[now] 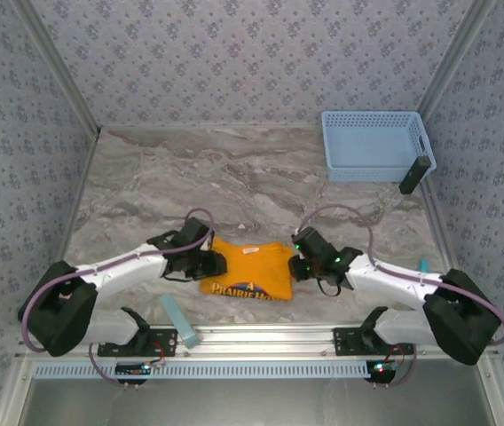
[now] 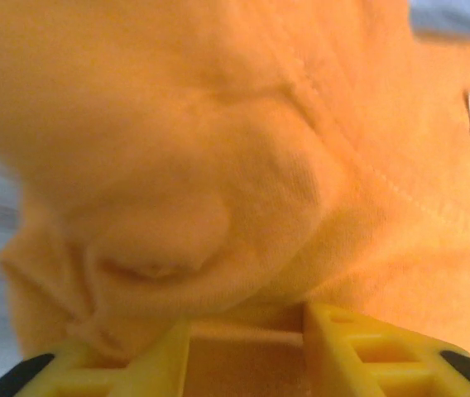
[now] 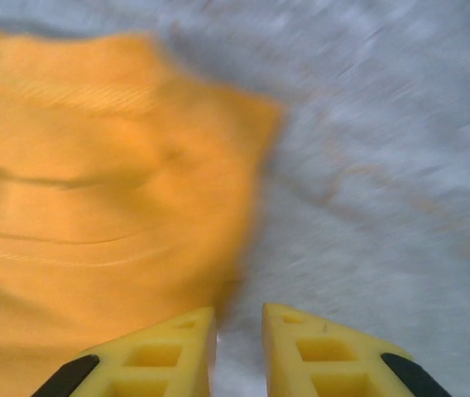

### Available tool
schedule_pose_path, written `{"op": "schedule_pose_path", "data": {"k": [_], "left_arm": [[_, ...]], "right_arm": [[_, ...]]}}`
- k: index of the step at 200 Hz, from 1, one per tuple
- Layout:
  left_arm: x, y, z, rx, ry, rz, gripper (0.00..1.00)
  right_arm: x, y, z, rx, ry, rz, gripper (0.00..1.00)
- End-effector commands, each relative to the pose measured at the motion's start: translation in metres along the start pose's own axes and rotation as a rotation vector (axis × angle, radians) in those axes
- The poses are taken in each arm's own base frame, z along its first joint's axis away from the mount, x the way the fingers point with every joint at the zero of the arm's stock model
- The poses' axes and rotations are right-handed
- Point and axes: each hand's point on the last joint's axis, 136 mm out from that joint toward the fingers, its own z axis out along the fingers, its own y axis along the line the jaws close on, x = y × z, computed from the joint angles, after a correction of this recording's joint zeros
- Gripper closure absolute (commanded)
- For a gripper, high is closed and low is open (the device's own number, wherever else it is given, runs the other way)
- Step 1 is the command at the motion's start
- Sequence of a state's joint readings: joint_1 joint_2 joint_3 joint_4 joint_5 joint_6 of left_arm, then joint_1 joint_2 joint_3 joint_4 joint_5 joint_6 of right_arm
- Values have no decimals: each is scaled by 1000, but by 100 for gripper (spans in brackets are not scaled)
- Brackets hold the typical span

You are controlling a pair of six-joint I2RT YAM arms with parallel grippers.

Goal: Fold the inside-out t-shirt

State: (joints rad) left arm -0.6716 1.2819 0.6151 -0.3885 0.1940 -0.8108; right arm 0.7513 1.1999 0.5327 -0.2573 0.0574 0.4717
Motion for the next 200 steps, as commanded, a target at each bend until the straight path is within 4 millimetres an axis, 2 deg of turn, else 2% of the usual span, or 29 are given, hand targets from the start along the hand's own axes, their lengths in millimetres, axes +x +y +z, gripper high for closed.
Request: {"op": "schedule_pose_path", "data": {"k": [1,13,16,19,21,31,42,52,63,66,69,71,72,75,89,109,118,131,150,172,200], "left_arm": [[-35,26,-44,-149,-149,0,48],[-59,22,-69,-146,-240,12,36],[-65,22,-76,-149,-264,13,23],[-70,23,-81,-153,-282,15,6],[-74,22,-85,-156,-298,16,2],[-89,24,-104,-172,-353,16,0],[-104,24,-121,-178,-404,42,0],[-119,31,-135,-220,-453,87,0],[-132,37,-143,-270,-491,207,0],[-135,36,-143,-275,-499,261,0],[-138,36,-143,-287,-511,302,0],[-141,38,-143,-304,-522,330,0],[-142,39,-143,-313,-529,340,0],[-145,44,-142,-345,-543,357,0],[-165,71,-144,-458,-634,352,0],[-181,100,-127,-399,-642,288,0],[-185,109,-118,-370,-639,279,0],[-186,114,-106,-349,-627,364,0],[-185,134,-97,-424,-666,391,0],[-183,145,-95,-416,-775,377,0],[-193,133,-107,-353,-930,406,0]], "right_arm": [[-45,-17,-23,49,-117,-47,75],[-71,-29,-37,73,-189,-30,70],[-77,-33,-40,81,-207,-24,69],[-83,-37,-44,88,-226,-19,68],[-87,-39,-46,92,-237,-16,68],[-104,-52,-57,115,-298,-1,66],[-120,-69,-66,147,-361,7,60],[-129,-90,-74,198,-411,37,51],[-133,-110,-78,221,-450,70,47],[-134,-115,-79,222,-457,66,42],[-133,-121,-80,224,-458,67,31],[-132,-124,-80,227,-460,64,13],[-132,-126,-80,232,-462,68,7],[-131,-134,-81,247,-468,81,1],[-126,-161,-83,312,-501,108,0],[-118,-189,-80,406,-544,97,0],[-115,-195,-74,420,-561,79,0],[-110,-204,-66,427,-569,86,0],[-107,-209,-53,413,-572,67,0],[-119,-210,-49,400,-602,31,0],[-139,-219,-39,405,-627,13,0]]}}
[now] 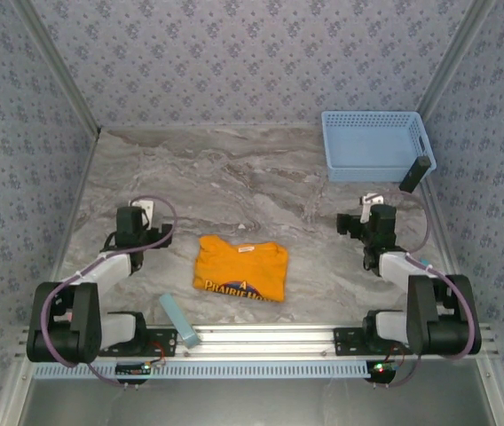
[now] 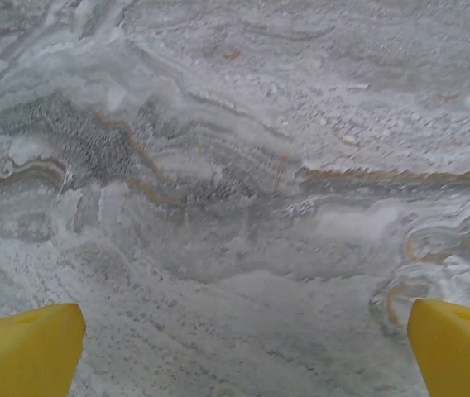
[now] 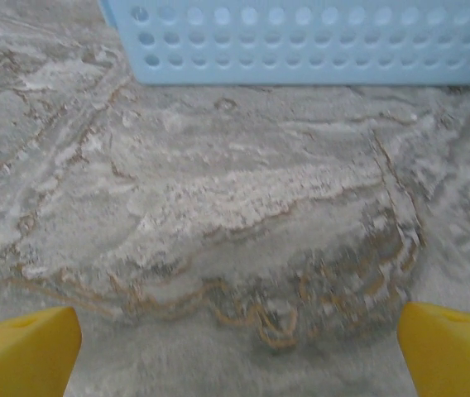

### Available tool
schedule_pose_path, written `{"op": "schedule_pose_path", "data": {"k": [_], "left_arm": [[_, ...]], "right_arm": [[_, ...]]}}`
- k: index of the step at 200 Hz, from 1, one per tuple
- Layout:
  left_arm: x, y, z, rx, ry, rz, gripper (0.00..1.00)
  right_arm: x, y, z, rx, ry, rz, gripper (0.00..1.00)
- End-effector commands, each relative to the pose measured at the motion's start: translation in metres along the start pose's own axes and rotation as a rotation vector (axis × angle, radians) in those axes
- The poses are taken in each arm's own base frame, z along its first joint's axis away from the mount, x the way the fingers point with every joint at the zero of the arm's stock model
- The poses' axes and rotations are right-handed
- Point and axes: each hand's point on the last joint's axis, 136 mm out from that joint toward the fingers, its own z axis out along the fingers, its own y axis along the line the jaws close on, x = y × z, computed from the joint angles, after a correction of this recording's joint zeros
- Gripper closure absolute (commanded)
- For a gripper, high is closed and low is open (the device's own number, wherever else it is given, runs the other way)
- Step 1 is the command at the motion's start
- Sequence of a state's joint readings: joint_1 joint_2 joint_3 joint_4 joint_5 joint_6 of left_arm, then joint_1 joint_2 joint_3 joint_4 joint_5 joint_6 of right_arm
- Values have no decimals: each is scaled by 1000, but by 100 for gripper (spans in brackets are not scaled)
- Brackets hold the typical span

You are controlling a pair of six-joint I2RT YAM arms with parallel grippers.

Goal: Fold the inside-out t-shirt

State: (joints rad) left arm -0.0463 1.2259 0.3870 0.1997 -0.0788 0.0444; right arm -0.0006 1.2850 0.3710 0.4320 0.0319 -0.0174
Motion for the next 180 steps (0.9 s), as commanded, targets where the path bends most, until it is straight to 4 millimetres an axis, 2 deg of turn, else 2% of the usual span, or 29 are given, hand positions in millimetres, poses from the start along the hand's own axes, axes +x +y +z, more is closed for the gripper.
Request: {"op": "schedule_pose_path", "data": {"k": [1,7,19,27,33,37,40,53,59,77,87,98,120,180], "left_arm": [[-63,-1,-11,28,-308,-1,0],[-67,-1,-11,27,-334,-10,0],[-76,-2,-7,28,-379,-15,0],[-82,-1,-3,25,-413,-36,0],[-85,2,2,7,-418,-36,0],[-82,7,10,-22,-384,-54,0],[-80,9,15,-34,-365,-65,0],[-69,12,36,-43,-330,-83,0],[-74,14,32,-24,-378,-95,0],[-73,17,36,-29,-343,-110,0],[-71,20,37,-26,-312,-126,0],[-72,21,37,-28,-327,-127,0],[-71,20,38,-26,-316,-125,0],[-72,20,36,-33,-326,-119,0]], "right_arm": [[-43,1,13,-17,-147,-39,0],[-46,1,19,-22,-157,-37,0],[-34,-9,34,25,-109,-5,0],[-34,-11,32,30,-131,4,0],[-25,-14,32,49,-121,13,0],[-22,-15,32,57,-138,17,0],[-29,-16,30,57,-181,17,0],[-26,-20,28,93,-164,21,0],[-26,-19,29,95,-174,15,0],[-27,-5,28,27,-184,-30,0],[-27,-7,28,28,-178,-15,0],[-24,-21,30,71,-154,44,0],[-26,-14,32,52,-149,13,0],[-26,-15,32,53,-150,14,0]]}}
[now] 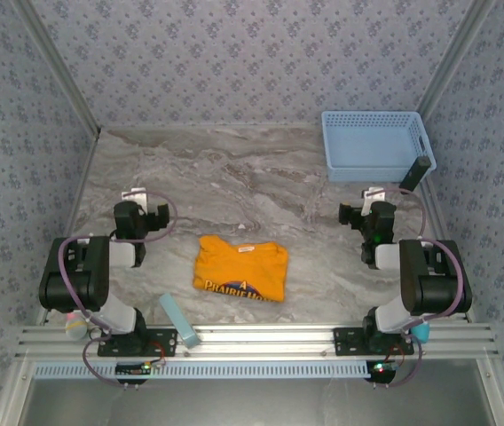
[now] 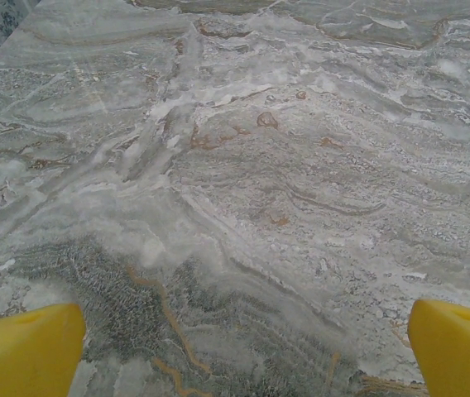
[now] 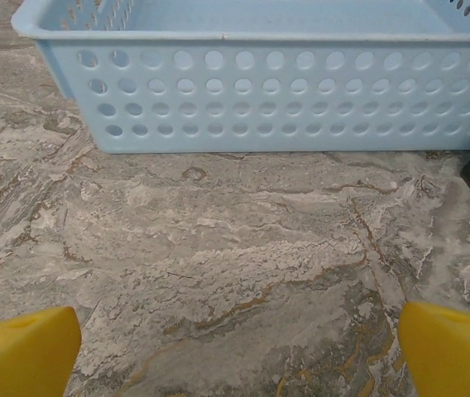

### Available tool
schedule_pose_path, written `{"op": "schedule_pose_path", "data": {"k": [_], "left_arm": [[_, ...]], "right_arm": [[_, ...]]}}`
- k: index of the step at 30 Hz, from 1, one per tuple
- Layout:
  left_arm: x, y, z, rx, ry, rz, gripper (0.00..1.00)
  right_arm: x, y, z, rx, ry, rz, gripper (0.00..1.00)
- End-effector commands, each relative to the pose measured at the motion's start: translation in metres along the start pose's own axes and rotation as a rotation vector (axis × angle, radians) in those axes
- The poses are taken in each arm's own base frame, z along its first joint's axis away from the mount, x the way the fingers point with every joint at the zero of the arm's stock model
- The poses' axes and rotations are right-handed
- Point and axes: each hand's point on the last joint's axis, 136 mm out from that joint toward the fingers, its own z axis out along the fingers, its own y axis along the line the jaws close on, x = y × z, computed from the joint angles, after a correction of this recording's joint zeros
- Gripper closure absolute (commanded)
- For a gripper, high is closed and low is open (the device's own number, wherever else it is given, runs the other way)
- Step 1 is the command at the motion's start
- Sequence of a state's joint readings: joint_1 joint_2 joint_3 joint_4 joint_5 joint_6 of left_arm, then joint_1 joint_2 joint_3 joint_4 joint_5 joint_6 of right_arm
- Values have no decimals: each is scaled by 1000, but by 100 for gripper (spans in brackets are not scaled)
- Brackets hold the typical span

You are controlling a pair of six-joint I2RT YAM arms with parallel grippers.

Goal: Fold the inside-out t-shirt

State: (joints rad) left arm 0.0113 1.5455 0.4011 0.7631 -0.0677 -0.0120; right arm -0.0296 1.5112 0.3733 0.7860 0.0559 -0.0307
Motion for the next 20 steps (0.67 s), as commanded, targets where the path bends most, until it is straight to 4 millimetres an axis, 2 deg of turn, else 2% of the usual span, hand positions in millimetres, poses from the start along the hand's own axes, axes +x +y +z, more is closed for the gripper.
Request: {"op": "schedule_pose_path", "data": {"k": [1,20], "left_arm": [[-22,-2,0,10,-70,-14,0],[-21,-2,0,9,-68,-14,0]], "right_arm": [[-10,0,3,2,-22,8,0],[-9,2,3,-2,-23,-3,0]]}}
